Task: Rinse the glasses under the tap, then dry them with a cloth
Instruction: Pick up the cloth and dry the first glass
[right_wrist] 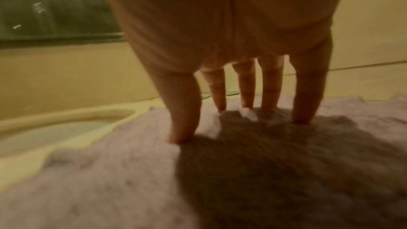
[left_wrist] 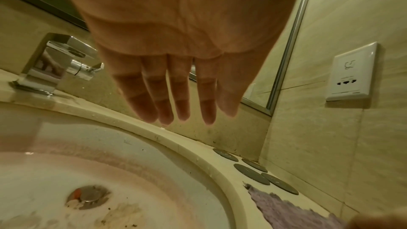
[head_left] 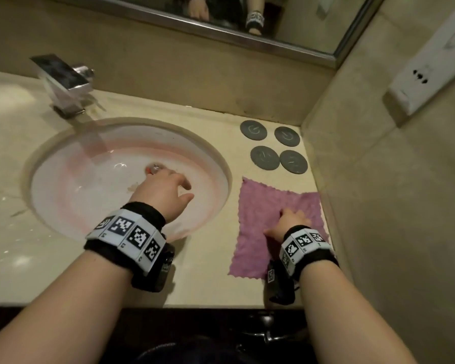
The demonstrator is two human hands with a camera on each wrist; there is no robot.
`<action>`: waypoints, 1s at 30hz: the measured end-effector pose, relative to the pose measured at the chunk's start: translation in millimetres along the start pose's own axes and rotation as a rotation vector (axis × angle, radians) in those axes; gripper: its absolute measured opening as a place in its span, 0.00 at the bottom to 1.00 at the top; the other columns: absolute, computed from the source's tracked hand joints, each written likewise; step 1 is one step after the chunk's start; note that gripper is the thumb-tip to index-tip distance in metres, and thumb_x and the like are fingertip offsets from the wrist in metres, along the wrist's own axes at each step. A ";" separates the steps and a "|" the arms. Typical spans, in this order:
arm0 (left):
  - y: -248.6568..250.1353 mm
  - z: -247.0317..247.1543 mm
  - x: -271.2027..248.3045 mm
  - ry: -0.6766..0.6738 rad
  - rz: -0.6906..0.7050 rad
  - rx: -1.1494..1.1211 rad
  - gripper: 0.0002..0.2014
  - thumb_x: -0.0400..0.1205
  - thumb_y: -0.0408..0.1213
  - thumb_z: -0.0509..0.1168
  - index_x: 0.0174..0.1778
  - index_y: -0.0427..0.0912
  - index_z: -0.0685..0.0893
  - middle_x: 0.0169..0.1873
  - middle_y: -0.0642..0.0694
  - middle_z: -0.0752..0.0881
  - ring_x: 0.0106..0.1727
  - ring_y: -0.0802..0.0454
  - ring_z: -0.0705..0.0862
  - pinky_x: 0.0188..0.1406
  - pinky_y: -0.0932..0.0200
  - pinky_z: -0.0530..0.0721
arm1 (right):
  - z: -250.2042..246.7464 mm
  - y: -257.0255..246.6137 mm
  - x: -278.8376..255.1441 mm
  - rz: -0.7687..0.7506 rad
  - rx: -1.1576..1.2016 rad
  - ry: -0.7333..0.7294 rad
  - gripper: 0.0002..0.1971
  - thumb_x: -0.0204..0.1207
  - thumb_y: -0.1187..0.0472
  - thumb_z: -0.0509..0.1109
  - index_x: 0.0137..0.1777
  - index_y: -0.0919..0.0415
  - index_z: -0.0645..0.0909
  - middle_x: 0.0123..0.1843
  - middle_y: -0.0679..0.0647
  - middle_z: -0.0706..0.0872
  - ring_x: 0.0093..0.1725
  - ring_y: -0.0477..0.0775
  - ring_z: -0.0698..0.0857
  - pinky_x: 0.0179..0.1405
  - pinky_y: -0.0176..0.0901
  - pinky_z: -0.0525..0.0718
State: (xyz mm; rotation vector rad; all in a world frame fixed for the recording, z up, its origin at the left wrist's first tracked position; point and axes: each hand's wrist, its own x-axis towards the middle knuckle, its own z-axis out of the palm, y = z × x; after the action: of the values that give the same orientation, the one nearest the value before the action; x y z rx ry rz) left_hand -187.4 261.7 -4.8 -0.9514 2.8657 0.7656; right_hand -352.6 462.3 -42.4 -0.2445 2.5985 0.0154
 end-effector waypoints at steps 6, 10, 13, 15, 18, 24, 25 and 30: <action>2.9 6.4 -5.8 0.002 -0.104 -0.029 0.12 0.82 0.48 0.63 0.58 0.50 0.83 0.66 0.46 0.79 0.64 0.47 0.79 0.63 0.53 0.75 | 1.9 -7.2 0.8 -0.173 0.145 -0.015 0.19 0.84 0.56 0.59 0.72 0.64 0.70 0.67 0.65 0.80 0.67 0.64 0.78 0.67 0.50 0.75; -15.6 -7.5 -14.8 0.053 -0.194 -0.075 0.10 0.81 0.48 0.63 0.55 0.52 0.84 0.65 0.47 0.80 0.63 0.47 0.80 0.62 0.53 0.76 | -26.2 -41.8 -24.9 -0.336 0.373 -0.007 0.21 0.87 0.55 0.48 0.65 0.68 0.76 0.67 0.68 0.80 0.66 0.64 0.77 0.61 0.47 0.72; -45.5 -25.8 -25.8 0.122 -0.277 -0.118 0.09 0.81 0.48 0.63 0.53 0.52 0.84 0.64 0.48 0.80 0.62 0.48 0.80 0.60 0.53 0.77 | -41.4 -76.6 -50.2 -0.538 0.518 -0.057 0.20 0.85 0.49 0.53 0.63 0.57 0.82 0.63 0.57 0.81 0.65 0.60 0.78 0.66 0.48 0.71; -72.5 -41.2 -36.9 0.184 -0.348 -0.145 0.08 0.81 0.48 0.63 0.52 0.52 0.84 0.63 0.49 0.81 0.60 0.49 0.81 0.58 0.54 0.78 | -43.7 -103.3 -67.5 -0.633 0.662 -0.100 0.21 0.78 0.42 0.64 0.62 0.55 0.82 0.61 0.51 0.84 0.63 0.54 0.81 0.67 0.51 0.75; -116.9 -68.3 -55.9 0.288 -0.466 -0.128 0.11 0.81 0.46 0.64 0.56 0.49 0.85 0.63 0.46 0.83 0.62 0.46 0.81 0.60 0.53 0.77 | -40.1 -146.8 -87.7 -0.724 0.795 -0.157 0.21 0.74 0.38 0.67 0.61 0.49 0.79 0.60 0.50 0.86 0.59 0.48 0.84 0.65 0.51 0.79; -193.3 -103.0 -81.8 0.266 -0.692 0.043 0.23 0.79 0.48 0.66 0.69 0.46 0.76 0.67 0.43 0.79 0.66 0.40 0.78 0.65 0.46 0.77 | -20.6 -225.4 -119.7 -0.738 0.668 -0.144 0.17 0.82 0.48 0.61 0.68 0.51 0.74 0.58 0.45 0.81 0.59 0.51 0.81 0.52 0.42 0.78; -203.5 -103.4 -82.2 0.221 -0.699 0.063 0.24 0.79 0.50 0.66 0.70 0.46 0.74 0.67 0.43 0.79 0.66 0.40 0.78 0.65 0.45 0.77 | -16.5 -234.9 -122.9 -0.743 0.651 -0.112 0.13 0.84 0.52 0.59 0.65 0.52 0.77 0.54 0.47 0.82 0.56 0.50 0.82 0.49 0.41 0.76; -227.6 -101.6 -80.1 0.135 -0.669 0.153 0.25 0.80 0.50 0.63 0.70 0.45 0.65 0.55 0.44 0.85 0.60 0.42 0.82 0.70 0.46 0.68 | 1.7 -271.8 -139.0 -0.756 0.602 -0.031 0.15 0.86 0.54 0.54 0.60 0.58 0.81 0.50 0.55 0.84 0.51 0.53 0.80 0.52 0.42 0.73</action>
State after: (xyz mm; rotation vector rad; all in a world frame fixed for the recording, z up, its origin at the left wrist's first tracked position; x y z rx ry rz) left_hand 19.9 101.7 -2.6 -1.8321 2.3789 0.4172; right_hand -186.2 218.8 36.4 -0.9488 2.1920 -0.9866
